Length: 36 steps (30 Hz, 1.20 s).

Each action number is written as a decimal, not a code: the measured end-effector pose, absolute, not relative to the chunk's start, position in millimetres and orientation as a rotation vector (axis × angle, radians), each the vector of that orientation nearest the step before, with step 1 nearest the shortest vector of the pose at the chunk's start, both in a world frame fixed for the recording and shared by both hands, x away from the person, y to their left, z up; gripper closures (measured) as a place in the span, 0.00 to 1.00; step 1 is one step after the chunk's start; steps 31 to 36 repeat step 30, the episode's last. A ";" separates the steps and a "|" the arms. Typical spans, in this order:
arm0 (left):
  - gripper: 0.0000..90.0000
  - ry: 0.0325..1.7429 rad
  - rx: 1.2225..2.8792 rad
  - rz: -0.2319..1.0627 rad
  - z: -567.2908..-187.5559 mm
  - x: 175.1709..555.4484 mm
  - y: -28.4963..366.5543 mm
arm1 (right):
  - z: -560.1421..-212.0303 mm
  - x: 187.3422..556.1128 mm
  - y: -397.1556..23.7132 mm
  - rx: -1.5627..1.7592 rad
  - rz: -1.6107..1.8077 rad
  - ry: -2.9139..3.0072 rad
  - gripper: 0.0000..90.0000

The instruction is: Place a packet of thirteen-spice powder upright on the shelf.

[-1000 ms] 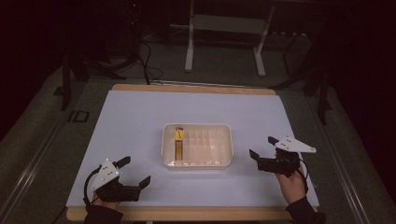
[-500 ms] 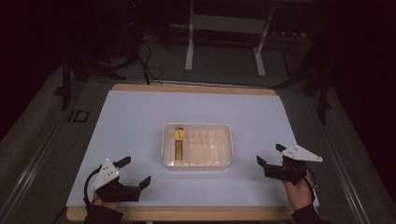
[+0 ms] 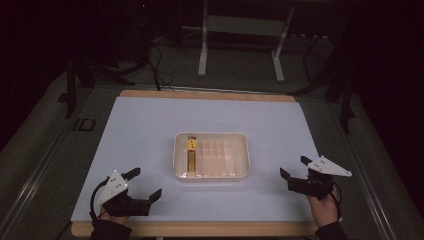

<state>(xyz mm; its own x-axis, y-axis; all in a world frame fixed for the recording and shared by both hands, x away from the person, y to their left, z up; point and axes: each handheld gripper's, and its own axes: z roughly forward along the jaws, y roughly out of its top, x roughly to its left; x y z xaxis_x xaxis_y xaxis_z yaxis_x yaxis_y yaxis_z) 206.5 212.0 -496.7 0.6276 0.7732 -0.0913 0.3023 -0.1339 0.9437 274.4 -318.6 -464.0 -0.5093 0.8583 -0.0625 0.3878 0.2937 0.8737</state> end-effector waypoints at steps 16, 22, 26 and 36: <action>0.00 0.888 1.711 0.520 -496.5 206.2 212.1 | -467.7 276.6 -314.8 1.102 1.141 2.052 0.15; 0.00 0.888 1.712 0.520 -496.4 206.2 212.2 | -469.0 277.3 -313.9 1.110 1.143 2.066 0.15; 0.00 0.887 1.713 0.521 -496.4 206.1 212.2 | -470.2 278.5 -313.4 1.102 1.130 2.078 0.15; 0.00 0.887 1.713 0.521 -496.4 206.0 212.3 | -471.1 279.2 -313.5 1.109 1.120 2.085 0.15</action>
